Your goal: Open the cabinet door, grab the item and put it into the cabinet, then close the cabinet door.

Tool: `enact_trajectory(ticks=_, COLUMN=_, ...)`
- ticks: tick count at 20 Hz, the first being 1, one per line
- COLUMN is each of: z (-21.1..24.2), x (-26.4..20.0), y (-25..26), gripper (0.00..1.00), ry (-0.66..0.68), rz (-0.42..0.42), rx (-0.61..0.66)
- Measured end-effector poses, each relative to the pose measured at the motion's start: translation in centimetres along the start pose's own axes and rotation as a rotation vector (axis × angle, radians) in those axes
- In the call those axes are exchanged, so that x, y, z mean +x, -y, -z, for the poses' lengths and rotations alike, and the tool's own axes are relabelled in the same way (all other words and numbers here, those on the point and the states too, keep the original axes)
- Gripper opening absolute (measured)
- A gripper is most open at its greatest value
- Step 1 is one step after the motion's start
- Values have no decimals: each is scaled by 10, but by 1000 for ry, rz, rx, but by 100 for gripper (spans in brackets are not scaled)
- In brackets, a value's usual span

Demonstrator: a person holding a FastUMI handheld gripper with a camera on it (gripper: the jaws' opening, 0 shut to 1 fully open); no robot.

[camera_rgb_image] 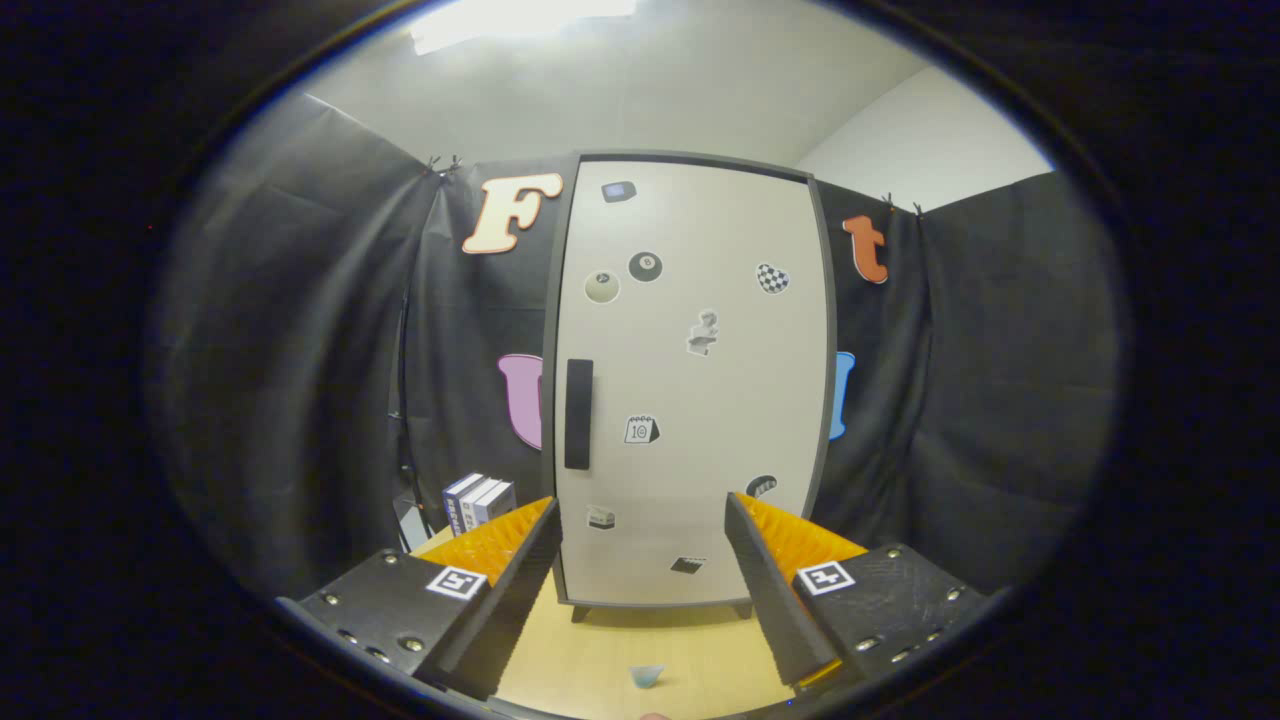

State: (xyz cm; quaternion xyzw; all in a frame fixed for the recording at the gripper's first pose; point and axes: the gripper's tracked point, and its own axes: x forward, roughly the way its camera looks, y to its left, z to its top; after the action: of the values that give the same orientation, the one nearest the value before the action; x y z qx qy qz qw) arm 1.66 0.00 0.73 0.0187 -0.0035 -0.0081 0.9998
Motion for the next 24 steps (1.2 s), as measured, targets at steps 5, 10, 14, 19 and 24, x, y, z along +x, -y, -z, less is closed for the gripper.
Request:
enact_trajectory(ticks=5, z=2, x=6, y=1, gripper=97, ry=-9, rz=7, rx=-5)
enact_trajectory(ticks=10, z=3, x=15, y=-1, gripper=97, ry=-12, rz=8, rx=-8)
enact_trajectory(ticks=14, z=1, x=24, y=-4, gripper=97, ry=-2, rz=0, rx=3)
enact_trajectory(ticks=19, z=1, x=46, y=-16, gripper=97, ry=1, rz=-22, rx=20)
enact_trajectory(ticks=24, z=1, x=86, y=-38, gripper=97, ry=3, rz=-56, rx=30)
